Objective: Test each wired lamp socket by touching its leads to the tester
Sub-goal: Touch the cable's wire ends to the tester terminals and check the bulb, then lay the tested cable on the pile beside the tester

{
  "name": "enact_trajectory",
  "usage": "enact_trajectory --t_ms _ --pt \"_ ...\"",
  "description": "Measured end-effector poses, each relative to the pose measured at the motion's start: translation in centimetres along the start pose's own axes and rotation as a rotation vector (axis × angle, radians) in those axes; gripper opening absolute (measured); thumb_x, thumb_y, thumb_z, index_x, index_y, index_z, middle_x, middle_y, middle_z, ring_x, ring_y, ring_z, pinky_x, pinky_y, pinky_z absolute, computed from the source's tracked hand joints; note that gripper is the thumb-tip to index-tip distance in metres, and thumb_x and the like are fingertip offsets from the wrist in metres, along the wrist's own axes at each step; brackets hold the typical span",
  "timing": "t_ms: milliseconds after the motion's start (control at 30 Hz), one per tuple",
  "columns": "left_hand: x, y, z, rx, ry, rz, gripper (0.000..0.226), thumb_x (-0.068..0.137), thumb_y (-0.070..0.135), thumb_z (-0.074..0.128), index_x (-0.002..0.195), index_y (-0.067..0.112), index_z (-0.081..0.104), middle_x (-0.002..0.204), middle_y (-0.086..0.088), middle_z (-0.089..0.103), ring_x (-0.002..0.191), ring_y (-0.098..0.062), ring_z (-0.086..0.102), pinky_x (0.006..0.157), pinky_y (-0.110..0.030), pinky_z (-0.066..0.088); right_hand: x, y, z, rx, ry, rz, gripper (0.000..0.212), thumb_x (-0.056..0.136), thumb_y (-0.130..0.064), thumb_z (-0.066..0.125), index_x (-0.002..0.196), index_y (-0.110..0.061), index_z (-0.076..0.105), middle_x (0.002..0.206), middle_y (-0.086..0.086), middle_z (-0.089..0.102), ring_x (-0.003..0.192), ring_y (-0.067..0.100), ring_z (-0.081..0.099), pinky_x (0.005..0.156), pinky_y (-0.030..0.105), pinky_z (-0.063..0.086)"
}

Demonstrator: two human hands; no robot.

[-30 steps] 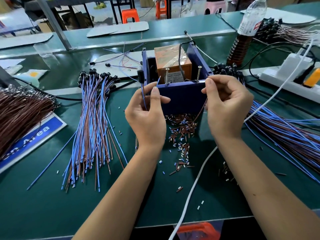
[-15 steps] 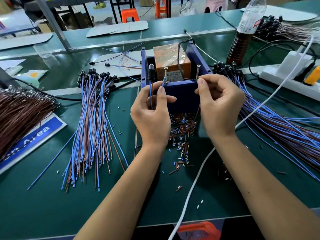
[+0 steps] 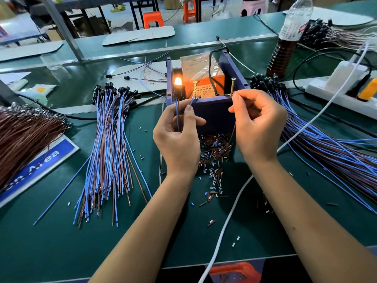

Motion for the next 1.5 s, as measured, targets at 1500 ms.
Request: enact_trajectory --t_ms 1500 --pt "-12.3 -2.2 29.8 -0.682 -0.440 -1.260 0.032 0.109 0.005 0.037 0.078 0.008 0.046 0.068 -0.003 0.041 0.036 -0.004 0.039 0.034 -0.013 0.034 2.2 5.3 -18.4 -0.592 -0.261 0.469 0.030 0.104 -0.043 0.057 0.126 -0.025 0.063 0.093 -0.004 0.077 0.080 0.013 0.072 0.080 0.034 0.053"
Point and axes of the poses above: each hand's wrist, its own x-axis towards the middle knuckle, its own z-axis out of the palm, y = z × x, the point moved 9 cm from there along x, towards the middle knuckle
